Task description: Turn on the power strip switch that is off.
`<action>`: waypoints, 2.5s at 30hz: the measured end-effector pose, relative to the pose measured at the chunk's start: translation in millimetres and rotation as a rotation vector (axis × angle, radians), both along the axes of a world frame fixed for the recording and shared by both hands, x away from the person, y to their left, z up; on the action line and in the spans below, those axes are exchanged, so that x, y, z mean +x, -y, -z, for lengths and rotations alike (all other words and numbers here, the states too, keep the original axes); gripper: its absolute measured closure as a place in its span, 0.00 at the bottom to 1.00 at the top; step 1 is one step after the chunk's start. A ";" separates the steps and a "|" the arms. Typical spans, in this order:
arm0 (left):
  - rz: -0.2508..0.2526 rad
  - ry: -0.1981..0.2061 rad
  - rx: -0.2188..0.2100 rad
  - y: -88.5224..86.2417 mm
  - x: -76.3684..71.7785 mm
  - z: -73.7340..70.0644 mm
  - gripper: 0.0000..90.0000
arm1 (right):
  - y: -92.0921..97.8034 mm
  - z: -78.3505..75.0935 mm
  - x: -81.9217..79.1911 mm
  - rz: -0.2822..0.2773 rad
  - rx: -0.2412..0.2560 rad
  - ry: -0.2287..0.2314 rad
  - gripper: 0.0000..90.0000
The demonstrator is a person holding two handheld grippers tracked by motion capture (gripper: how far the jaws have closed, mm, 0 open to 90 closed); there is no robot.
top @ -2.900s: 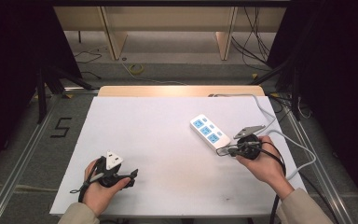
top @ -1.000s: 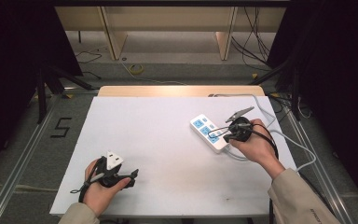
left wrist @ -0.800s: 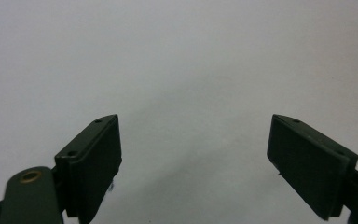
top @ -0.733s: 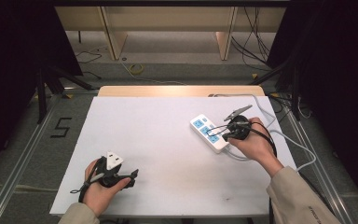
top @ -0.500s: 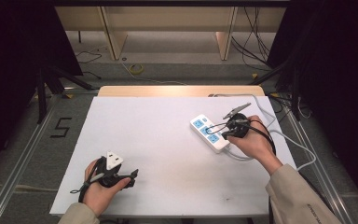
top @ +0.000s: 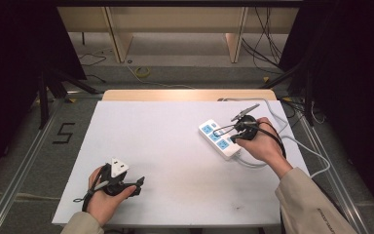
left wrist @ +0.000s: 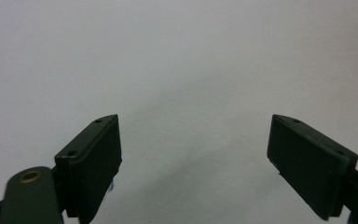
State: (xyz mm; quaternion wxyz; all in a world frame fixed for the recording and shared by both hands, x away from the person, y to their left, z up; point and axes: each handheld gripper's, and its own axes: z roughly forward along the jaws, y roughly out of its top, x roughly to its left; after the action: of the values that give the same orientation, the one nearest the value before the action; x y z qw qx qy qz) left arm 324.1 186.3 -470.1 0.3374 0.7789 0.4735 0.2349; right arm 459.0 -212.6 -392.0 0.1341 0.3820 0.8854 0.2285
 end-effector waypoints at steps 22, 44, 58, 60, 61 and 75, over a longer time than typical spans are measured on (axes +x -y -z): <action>0.000 0.000 0.001 0.1 0.1 0.3 0.19 | -6.3 1.2 16.6 0.011 -0.011 -0.006 1.00; 0.005 -0.001 0.005 0.0 0.1 0.2 0.19 | -15.2 4.2 37.4 0.025 -0.023 -0.026 1.00; 0.006 -0.002 0.003 0.0 0.1 0.3 0.19 | -17.3 7.8 50.3 0.039 -0.027 -0.040 1.00; 0.006 -0.002 0.003 0.2 0.1 0.4 0.19 | -17.1 8.1 51.9 0.044 -0.027 -0.041 1.00; 0.007 -0.002 0.004 0.1 0.0 0.2 0.19 | -16.9 8.2 52.9 0.042 -0.026 -0.043 1.00; 0.007 -0.002 0.001 0.2 0.2 0.4 0.19 | -22.2 9.5 64.1 0.050 -0.032 -0.049 1.00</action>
State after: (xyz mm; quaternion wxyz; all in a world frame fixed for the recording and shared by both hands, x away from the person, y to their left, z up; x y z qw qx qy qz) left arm 324.3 186.1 -470.5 0.3374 0.7810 0.4709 0.2334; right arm 523.1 -190.4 -401.5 0.1239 0.4072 0.8822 0.2015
